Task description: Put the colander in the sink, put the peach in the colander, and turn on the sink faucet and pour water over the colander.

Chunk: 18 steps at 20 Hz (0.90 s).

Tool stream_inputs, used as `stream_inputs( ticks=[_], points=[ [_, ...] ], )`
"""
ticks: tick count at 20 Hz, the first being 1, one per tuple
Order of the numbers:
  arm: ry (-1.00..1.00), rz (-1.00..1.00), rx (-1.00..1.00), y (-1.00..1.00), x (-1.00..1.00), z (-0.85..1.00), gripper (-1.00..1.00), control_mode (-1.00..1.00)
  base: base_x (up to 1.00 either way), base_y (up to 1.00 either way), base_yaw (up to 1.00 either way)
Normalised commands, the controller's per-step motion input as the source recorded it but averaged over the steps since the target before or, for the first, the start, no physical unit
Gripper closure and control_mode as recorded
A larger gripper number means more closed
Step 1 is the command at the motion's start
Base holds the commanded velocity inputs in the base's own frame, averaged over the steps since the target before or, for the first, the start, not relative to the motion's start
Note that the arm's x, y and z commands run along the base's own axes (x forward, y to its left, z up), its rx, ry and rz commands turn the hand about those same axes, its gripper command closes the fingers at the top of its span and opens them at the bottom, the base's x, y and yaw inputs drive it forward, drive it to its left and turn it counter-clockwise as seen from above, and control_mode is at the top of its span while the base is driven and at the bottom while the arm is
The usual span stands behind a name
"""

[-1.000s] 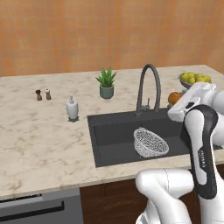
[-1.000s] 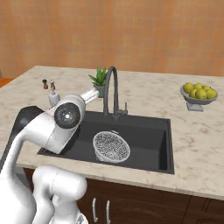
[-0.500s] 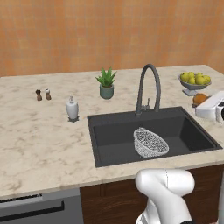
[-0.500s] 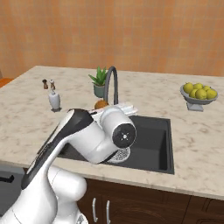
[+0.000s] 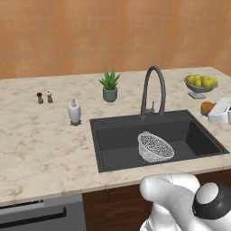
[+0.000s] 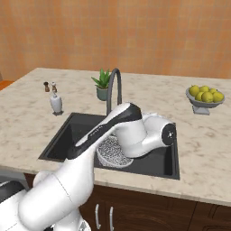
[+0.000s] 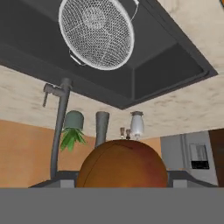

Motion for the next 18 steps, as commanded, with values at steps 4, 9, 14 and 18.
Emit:
stream_inputs(
  ticks=[4,9,14,18],
  points=[
    [-0.03,0.23,-0.07,0.00,0.61,-0.81,1.00,-1.00,0.00,0.00,0.00],
    [0.00,0.12,-0.05,0.04,0.54,-0.61,1.00,-1.00,0.00,0.00,0.00],
    [0.00,0.08,-0.09,0.16,0.47,-0.55,1.00,-1.00,0.00,0.00,0.00],
    [-0.02,0.13,-0.09,0.20,0.31,-0.54,1.00,-1.00,0.00,0.00,0.00]
  ],
)
